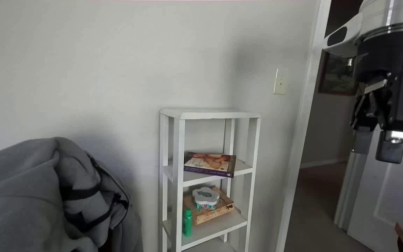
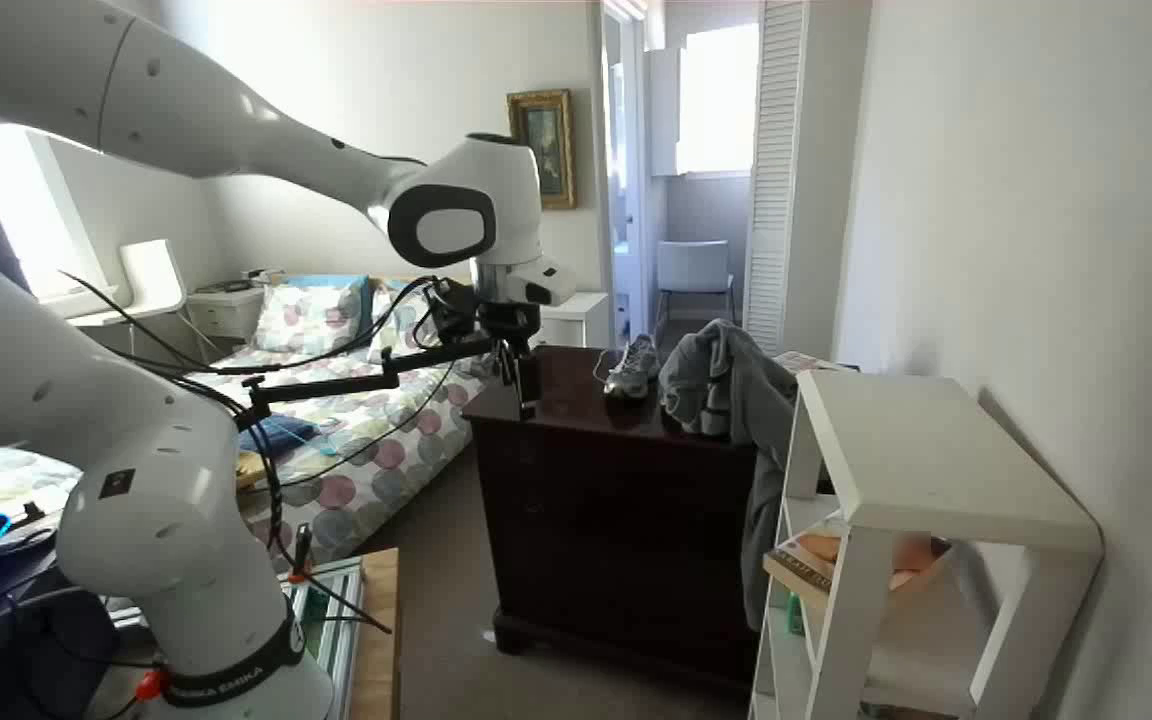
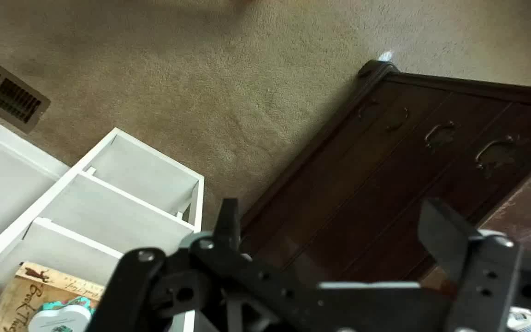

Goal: Pick up the cloth and put it on top of the cabinet

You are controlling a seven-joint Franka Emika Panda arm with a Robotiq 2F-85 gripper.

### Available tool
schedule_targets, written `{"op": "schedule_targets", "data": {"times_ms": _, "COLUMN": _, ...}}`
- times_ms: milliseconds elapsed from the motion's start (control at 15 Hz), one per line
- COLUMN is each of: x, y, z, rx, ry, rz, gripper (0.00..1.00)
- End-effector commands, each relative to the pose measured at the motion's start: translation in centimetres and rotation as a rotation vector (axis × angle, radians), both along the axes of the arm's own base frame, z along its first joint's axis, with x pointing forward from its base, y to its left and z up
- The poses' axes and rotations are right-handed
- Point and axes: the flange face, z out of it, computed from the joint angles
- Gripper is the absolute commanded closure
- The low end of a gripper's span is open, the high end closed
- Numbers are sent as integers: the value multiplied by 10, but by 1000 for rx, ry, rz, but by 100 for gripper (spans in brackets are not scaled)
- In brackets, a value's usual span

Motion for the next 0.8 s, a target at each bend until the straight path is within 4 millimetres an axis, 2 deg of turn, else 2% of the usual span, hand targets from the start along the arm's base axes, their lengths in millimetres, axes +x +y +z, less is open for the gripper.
{"op": "schedule_targets", "data": {"times_ms": 0, "x": 0, "y": 0, "z": 0, "rx": 0, "ry": 1, "rz": 0, "gripper": 0}}
{"op": "schedule_targets", "data": {"times_ms": 267, "x": 0, "y": 0, "z": 0, "rx": 0, "ry": 1, "rz": 0, "gripper": 0}}
{"op": "schedule_targets", "data": {"times_ms": 400, "x": 17, "y": 0, "z": -6, "rx": 0, "ry": 1, "rz": 6, "gripper": 0}}
{"op": "schedule_targets", "data": {"times_ms": 533, "x": 42, "y": -1, "z": -9, "rx": -20, "ry": -23, "rz": 17, "gripper": 0}}
{"op": "schedule_targets", "data": {"times_ms": 733, "x": 90, "y": 1, "z": -9, "rx": -55, "ry": -70, "rz": 55, "gripper": 0}}
